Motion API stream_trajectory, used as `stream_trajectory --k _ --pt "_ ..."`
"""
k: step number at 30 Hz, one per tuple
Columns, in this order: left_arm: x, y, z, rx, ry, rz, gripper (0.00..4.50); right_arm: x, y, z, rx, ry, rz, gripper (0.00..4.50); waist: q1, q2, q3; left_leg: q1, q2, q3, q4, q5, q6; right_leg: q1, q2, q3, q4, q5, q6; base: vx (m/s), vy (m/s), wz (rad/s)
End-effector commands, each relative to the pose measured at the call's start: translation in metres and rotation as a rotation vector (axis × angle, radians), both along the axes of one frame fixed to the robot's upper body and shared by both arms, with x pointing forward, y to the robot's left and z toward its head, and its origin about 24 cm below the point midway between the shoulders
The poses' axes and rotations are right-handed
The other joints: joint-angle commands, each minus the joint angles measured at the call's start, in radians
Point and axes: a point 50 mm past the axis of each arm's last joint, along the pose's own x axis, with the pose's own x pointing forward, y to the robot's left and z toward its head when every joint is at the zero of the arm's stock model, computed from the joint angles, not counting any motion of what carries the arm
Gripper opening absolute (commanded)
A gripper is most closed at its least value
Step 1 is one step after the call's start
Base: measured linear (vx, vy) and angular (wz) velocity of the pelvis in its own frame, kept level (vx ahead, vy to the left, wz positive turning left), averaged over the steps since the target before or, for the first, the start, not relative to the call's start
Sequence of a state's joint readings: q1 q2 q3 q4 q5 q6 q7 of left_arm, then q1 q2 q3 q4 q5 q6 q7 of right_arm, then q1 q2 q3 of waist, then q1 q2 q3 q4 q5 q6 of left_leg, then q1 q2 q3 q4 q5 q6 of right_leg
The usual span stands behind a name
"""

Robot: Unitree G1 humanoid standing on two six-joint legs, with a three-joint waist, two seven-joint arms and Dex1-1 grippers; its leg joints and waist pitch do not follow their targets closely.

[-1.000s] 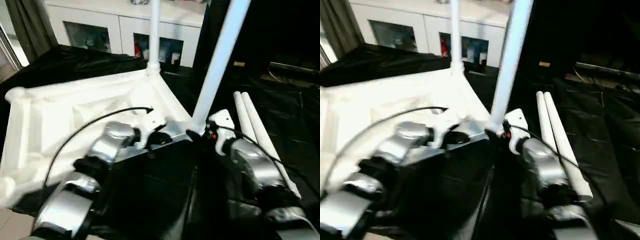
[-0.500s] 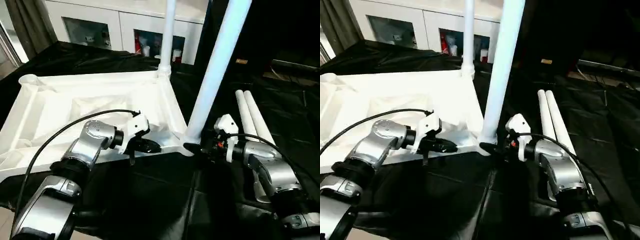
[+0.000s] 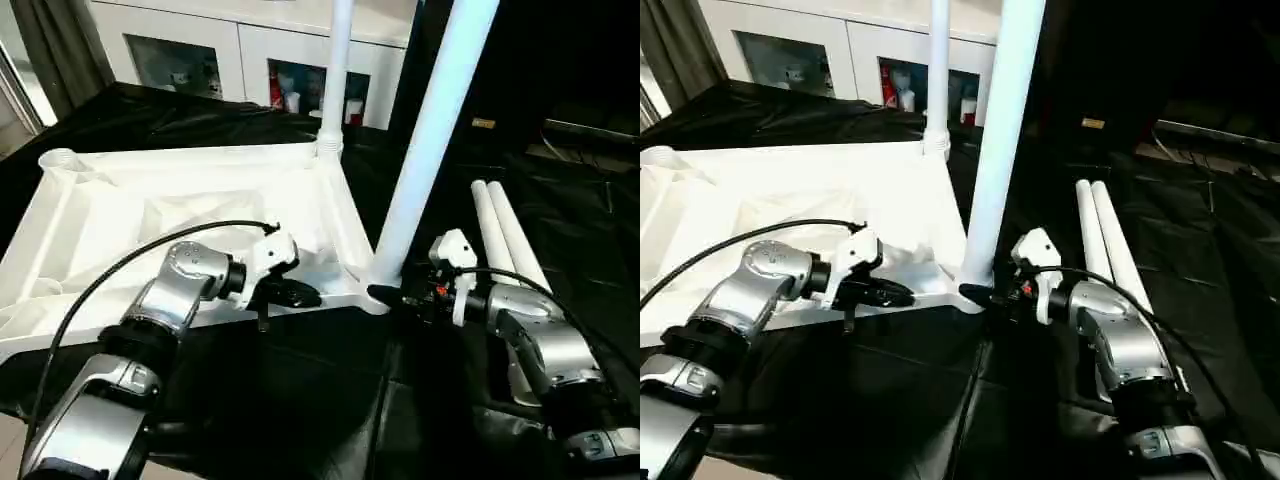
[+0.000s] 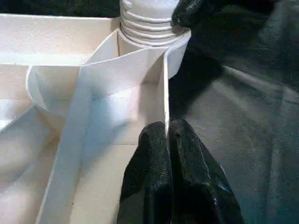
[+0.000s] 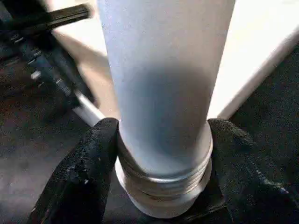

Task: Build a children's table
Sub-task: Rotate leg to tighten

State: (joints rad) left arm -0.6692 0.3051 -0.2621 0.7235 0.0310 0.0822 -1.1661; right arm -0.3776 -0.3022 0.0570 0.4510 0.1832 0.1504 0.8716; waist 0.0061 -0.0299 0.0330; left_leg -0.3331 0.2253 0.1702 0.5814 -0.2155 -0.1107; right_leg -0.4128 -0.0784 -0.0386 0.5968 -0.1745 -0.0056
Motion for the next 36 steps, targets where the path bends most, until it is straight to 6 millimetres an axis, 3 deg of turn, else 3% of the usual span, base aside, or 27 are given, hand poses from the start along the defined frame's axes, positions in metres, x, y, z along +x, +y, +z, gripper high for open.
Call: stream_trajectory --k 1,2,4,5,7,10,11,12,13,14,20,24,29,34,36 --pt "0.006 -0.006 -0.01 0.027 -0.009 0.14 0.0 -0.003 0.006 -0.019 -0.038 0.073 -0.08 2.72 0.003 -0.006 -0.045 -0.01 -0.005 0.018 -0.064 -0.153 0.064 0.058 -0.036 0.026 -0.064 -0.174 -0.256 0.0 0.0 0.0" --pt "0.012 -0.021 -0.011 0.021 -0.031 0.217 0.0 -0.001 0.013 -0.028 -0.037 0.106 -0.191 2.72 0.003 -0.004 -0.043 -0.008 -0.005 0.018 -0.065 -0.181 0.046 0.054 -0.038 0.027 -0.07 -0.242 -0.238 0.0 0.0 0.0" --pt "0.014 -0.026 -0.011 0.018 -0.035 0.237 0.0 0.0 0.016 -0.03 -0.033 0.118 -0.224 2.71 0.004 -0.004 -0.038 0.002 -0.007 0.017 -0.067 -0.241 0.025 0.043 -0.036 0.027 -0.083 -0.349 -0.207 0.0 0.0 0.0" --pt "0.015 -0.035 -0.01 0.006 -0.039 0.257 0.0 0.001 0.021 -0.033 -0.035 0.125 -0.277 2.7 0.006 -0.006 -0.04 -0.005 -0.007 0.013 -0.07 -0.238 0.021 0.05 -0.038 0.026 -0.084 -0.371 -0.184 0.0 0.0 0.0" --pt "0.015 -0.06 -0.008 -0.019 -0.042 0.258 0.0 0.007 0.037 -0.035 -0.031 0.135 -0.376 2.7 0.003 -0.004 -0.04 -0.005 -0.007 0.012 -0.073 -0.241 0.012 0.044 -0.036 0.026 -0.086 -0.37 -0.169 0.0 0.0 0.0" --pt "0.011 -0.086 -0.006 -0.036 -0.049 0.217 0.0 0.014 0.053 -0.033 -0.032 0.128 -0.449 2.7 0.001 -0.007 -0.042 -0.007 -0.011 0.011 -0.072 -0.239 0.008 0.045 -0.036 0.025 -0.086 -0.358 -0.161 0.0 0.0 0.0" --pt "0.01 -0.091 -0.006 -0.039 -0.052 0.202 0.0 0.016 0.055 -0.031 -0.034 0.114 -0.46 2.7 0.003 0.012 -0.042 -0.007 -0.012 0.008 -0.074 -0.242 0.013 0.047 -0.038 0.025 -0.085 -0.344 -0.163 0.0 0.0 0.0" --pt "0.007 -0.095 -0.006 -0.042 -0.052 0.18 0.0 0.019 0.057 -0.028 -0.032 0.093 -0.471 2.7 0.0 0.005 -0.041 -0.008 -0.011 0.011 -0.074 -0.248 0.018 0.045 -0.036 0.024 -0.089 -0.338 -0.162 0.0 0.0 0.0" --pt "0.006 -0.097 -0.006 -0.044 -0.053 0.171 0.0 0.02 0.058 -0.026 -0.024 0.082 -0.473 3.05 -0.001 -0.001 -0.044 -0.011 -0.013 0.01 -0.072 -0.242 0.023 0.048 -0.036 0.024 -0.086 -0.324 -0.163 0.0 0.0 0.0" --pt "0.006 -0.098 -0.007 -0.044 -0.053 0.168 0.0 0.02 0.059 -0.025 -0.021 0.079 -0.474 3.26 0.0 0.003 -0.045 -0.013 -0.013 0.01 -0.072 -0.231 0.031 0.05 -0.038 0.024 -0.085 -0.305 -0.167 0.0 0.0 0.0" --pt "0.005 -0.085 -0.012 -0.028 -0.052 0.148 0.0 0.02 0.051 -0.017 0.005 0.04 -0.389 3.75 0.0 0.001 -0.044 -0.017 -0.011 0.01 -0.073 -0.233 0.05 0.053 -0.039 0.022 -0.083 -0.291 -0.179 0.0 0.0 0.0" --pt "0.007 -0.062 -0.013 -0.008 -0.056 0.127 0.0 0.015 0.025 -0.012 -0.044 0.007 -0.257 3.75 0.003 0.0 -0.044 -0.018 -0.011 0.009 -0.073 -0.233 0.061 0.055 -0.04 0.021 -0.086 -0.308 -0.171 0.0 0.0 0.0" --pt "0.002 -0.041 -0.009 -0.037 -0.023 0.019 0.0 0.011 -0.005 -0.004 -0.113 -0.021 -0.146 3.75 0.001 -0.001 -0.05 -0.025 -0.01 0.01 -0.066 -0.151 0.092 0.064 -0.042 0.022 -0.07 -0.179 -0.218 0.0 0.0 0.0" --pt "-0.006 -0.023 -0.009 -0.009 0.032 -0.094 0.0 0.006 -0.016 0.005 -0.101 -0.029 -0.061 3.75 0.002 0.002 -0.057 -0.02 -0.006 0.015 -0.055 -0.049 0.152 0.066 -0.04 0.023 -0.045 0.037 -0.305 0.0 0.0 0.0" --pt "-0.009 -0.016 -0.009 0.001 0.048 -0.126 0.0 0.004 -0.018 0.007 -0.09 -0.023 -0.036 3.75 0.003 0.002 -0.06 -0.02 -0.006 0.014 -0.053 -0.029 0.163 0.068 -0.04 0.022 -0.04 0.066 -0.315 0.0 0.0 0.0"
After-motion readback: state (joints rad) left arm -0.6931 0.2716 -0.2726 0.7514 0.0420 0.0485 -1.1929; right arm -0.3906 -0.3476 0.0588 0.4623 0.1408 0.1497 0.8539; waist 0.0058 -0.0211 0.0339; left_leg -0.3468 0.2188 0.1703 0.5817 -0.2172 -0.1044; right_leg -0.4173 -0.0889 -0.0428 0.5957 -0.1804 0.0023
